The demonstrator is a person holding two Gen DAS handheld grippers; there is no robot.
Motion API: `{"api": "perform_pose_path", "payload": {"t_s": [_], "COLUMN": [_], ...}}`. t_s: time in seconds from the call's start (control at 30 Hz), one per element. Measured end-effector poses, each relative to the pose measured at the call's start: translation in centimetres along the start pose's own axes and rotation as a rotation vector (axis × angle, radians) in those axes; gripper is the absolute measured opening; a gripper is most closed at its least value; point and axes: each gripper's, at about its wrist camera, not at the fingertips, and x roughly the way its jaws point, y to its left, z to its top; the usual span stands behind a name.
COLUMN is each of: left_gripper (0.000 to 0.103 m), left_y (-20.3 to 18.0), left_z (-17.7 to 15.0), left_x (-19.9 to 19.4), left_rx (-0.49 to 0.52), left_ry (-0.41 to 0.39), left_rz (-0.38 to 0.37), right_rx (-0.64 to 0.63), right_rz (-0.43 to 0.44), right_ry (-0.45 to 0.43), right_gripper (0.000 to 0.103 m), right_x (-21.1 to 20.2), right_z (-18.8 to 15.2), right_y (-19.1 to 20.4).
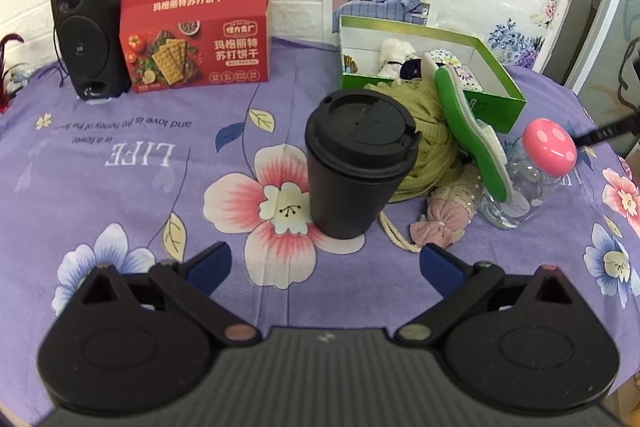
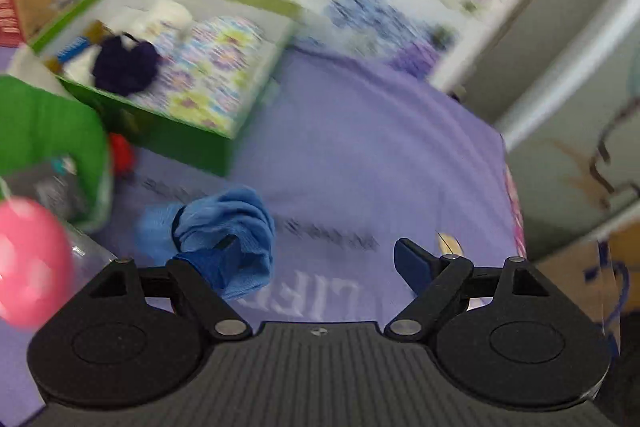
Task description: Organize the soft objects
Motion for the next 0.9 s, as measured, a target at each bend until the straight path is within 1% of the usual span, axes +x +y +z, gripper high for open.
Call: {"api": "perform_pose_path", "payload": {"t_s": [0.07, 0.17, 0.23, 0.3, 0.37, 0.4, 0.47, 0.57, 0.6, 0.67, 0.7, 0.77, 0.83, 0.9], "left_gripper": [0.100, 0.100, 0.100, 0.100, 0.100, 0.100, 0.100, 0.100, 0.100, 0.100, 0.100, 0.100, 0.100, 0.100], "left_y": [-0.3, -0.8, -1.1, -1.4, -1.5, -1.6, -1.5, -0.9, -0.6, 0.1, 0.5, 1.4, 2.4, 3.3], "left_z": [0.0, 0.1, 0.1, 0.0, -0.1, -0.2, -0.2, -0.4, -0.4, -0.5, -0.6, -0.8, -1.1, -1.3], "left_x": [0.0, 0.2, 0.2, 0.2, 0.0, -0.1, -0.2, -0.3, -0.3, -0.2, -0.2, -0.3, -0.4, -0.3], "left_rx": [0.011, 0.023, 0.027, 0.034, 0.042, 0.046, 0.046, 0.045, 0.040, 0.027, 0.019, 0.003, -0.016, -0.034], "left_ry": [0.002, 0.004, 0.008, 0.010, 0.007, 0.005, 0.003, -0.001, 0.000, 0.004, 0.006, 0.005, 0.003, 0.005], "left_rz": [-0.004, -0.004, -0.007, -0.012, -0.011, -0.010, -0.006, -0.001, 0.004, 0.011, 0.013, 0.012, 0.012, 0.012], "right_rx": [0.026, 0.078, 0.085, 0.070, 0.068, 0.067, 0.055, -0.017, -0.051, -0.103, -0.122, -0.127, -0.118, -0.145], "right_rz": [-0.020, -0.001, 0.008, 0.030, 0.060, 0.092, 0.183, 0.269, 0.290, 0.291, 0.278, 0.234, 0.200, 0.180], "right_ry": [0.006, -0.039, -0.080, -0.117, -0.176, -0.208, -0.266, -0.333, -0.350, -0.388, -0.391, -0.365, -0.291, -0.233], "right_gripper": [0.070, 0.070, 0.070, 0.070, 0.070, 0.070, 0.070, 0.070, 0.070, 0.070, 0.071, 0.071, 0.070, 0.070], "right_x": [0.0, -1.3, -2.1, -2.7, -3.8, -4.5, -5.7, -7.5, -8.0, -8.9, -8.7, -7.5, -5.6, -3.8], "right_z": [-1.5, -2.9, -3.0, -2.2, -1.4, -0.9, 0.4, 1.9, 2.5, 3.4, 4.1, 5.7, 7.1, 7.8], "right_y": [-1.2, -2.2, -2.0, -1.4, -0.4, 0.3, 1.8, 5.5, 6.8, 9.5, 10.5, 11.9, 13.2, 14.5]}}
